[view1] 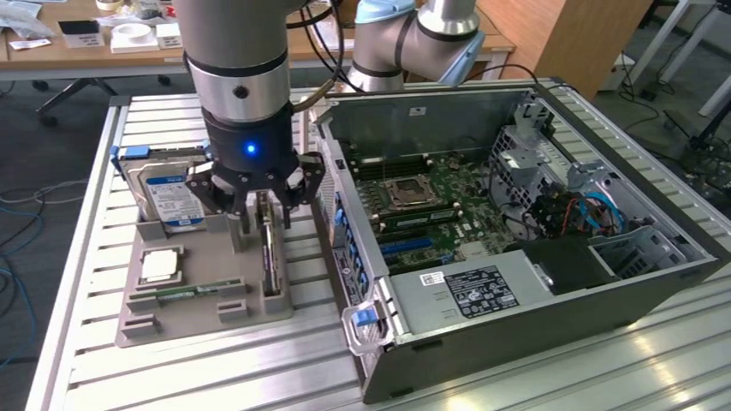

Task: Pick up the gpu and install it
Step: 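Pick up the gpu and move the gpu toward the slot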

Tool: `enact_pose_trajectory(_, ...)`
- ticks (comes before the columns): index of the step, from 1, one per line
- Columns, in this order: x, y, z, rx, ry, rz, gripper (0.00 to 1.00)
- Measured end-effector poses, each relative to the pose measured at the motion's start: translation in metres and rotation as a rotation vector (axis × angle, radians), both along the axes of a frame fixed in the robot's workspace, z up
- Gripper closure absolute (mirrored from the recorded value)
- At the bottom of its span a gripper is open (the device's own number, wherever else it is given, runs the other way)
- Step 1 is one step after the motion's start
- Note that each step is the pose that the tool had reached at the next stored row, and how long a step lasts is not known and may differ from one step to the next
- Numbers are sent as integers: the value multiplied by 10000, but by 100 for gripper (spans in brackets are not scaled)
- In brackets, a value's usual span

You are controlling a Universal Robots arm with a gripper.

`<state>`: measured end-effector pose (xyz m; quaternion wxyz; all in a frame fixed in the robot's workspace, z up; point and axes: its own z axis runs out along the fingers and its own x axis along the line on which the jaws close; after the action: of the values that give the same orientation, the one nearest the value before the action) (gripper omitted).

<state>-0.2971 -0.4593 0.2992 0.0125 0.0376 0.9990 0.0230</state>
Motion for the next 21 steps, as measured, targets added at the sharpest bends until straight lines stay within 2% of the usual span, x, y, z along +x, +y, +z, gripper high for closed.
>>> enact_pose_trajectory(1,-6,0,-63,0,0,1,47)
enact_pose_trajectory(13,-6,0,-67,0,1,0,47)
enact_pose_trajectory(21,-6,0,-149,-1,1,0,47)
